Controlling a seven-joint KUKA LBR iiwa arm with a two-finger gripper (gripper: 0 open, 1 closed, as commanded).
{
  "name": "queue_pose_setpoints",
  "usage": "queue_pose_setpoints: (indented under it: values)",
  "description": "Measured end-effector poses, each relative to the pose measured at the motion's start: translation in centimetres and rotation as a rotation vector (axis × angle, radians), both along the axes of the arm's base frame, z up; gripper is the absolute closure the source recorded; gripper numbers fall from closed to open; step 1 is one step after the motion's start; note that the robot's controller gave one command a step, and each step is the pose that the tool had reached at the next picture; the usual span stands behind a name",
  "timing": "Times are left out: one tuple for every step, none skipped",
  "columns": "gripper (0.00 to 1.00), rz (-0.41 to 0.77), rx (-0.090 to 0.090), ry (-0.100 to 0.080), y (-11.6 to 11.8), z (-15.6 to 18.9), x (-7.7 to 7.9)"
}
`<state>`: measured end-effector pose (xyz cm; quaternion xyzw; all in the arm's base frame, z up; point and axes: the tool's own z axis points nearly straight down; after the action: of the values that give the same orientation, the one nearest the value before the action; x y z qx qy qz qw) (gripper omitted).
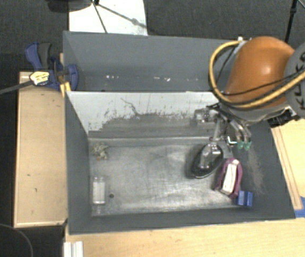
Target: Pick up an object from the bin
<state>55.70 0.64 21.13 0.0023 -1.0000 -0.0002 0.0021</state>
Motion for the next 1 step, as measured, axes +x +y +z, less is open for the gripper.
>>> queue_pose_setpoints:
  values:
    - [0.00,0.232,0.001,-0.011,2.82,0.66,1.62]
